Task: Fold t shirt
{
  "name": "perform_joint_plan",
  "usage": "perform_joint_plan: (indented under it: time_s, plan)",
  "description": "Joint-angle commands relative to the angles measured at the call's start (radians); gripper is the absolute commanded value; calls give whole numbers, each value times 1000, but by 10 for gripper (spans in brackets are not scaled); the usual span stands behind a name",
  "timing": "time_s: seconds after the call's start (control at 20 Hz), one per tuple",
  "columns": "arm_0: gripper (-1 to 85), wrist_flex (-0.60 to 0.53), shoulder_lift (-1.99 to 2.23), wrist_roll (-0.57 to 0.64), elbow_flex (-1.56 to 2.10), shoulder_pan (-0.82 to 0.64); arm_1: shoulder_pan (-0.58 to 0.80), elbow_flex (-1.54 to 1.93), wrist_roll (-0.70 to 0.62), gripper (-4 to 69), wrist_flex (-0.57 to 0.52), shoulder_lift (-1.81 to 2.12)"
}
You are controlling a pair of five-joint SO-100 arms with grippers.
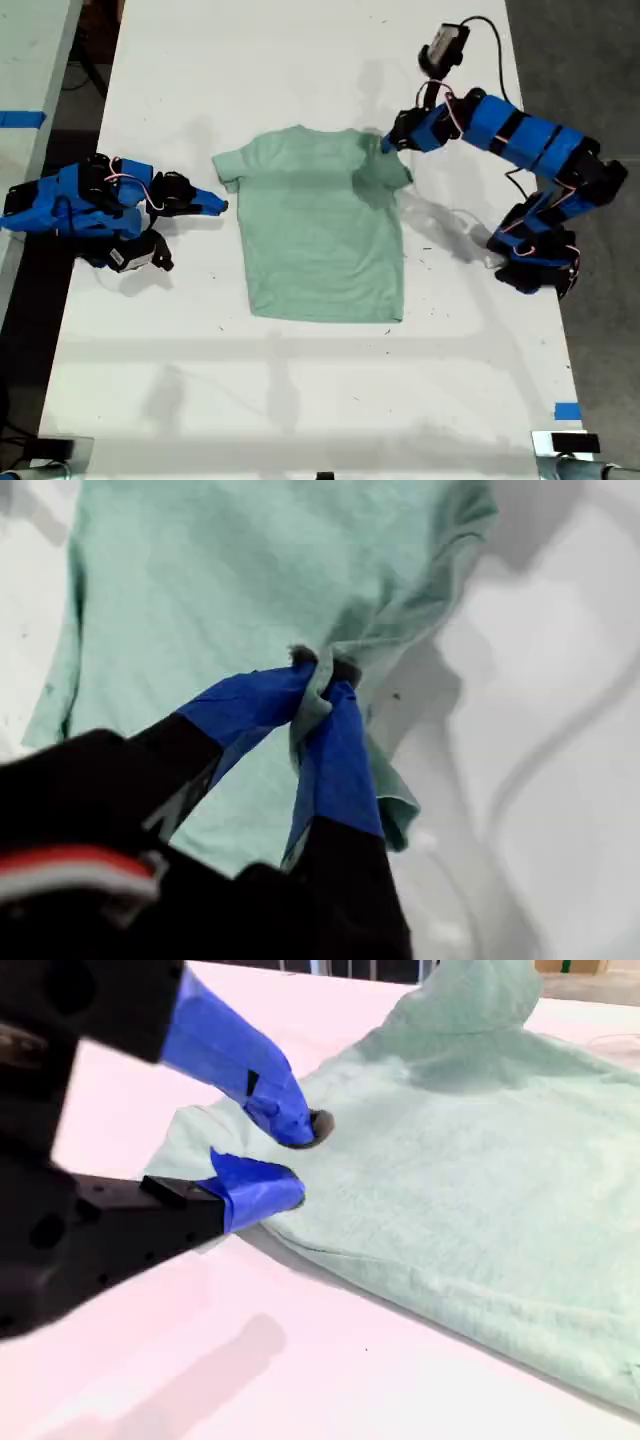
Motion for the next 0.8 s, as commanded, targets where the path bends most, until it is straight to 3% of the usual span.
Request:
perform_joint_plan:
  time_s: [0.0, 0.1, 0.2, 0.3, 0.55, 0.6, 0.7, 0.75]
  plan:
    - [51, -2, 5, -18, 41, -12, -176, -110, 20, 11, -138, -37]
    - [47, -2, 5, -18, 41, -9, -259, -198, 26, 25, -216, -184]
    - [46, -2, 5, -18, 41, -5, -299, -302, 32, 261, -216, -310]
    - [48, -2, 5, -18, 41, -5, -295, -341, 26, 442, -161, -308]
    - [48, -2, 3, -18, 41, 2, -298, -225, 9, 303, 132, 52]
    - [48, -2, 3, -18, 41, 3, -353, -66, 43, 238, 129, 179]
    - [70, -2, 3, -18, 41, -40, -454, 491, 146, 14, -137, 509]
    - [81, -2, 3, -18, 41, -69, -482, 775, 219, 13, -264, 696]
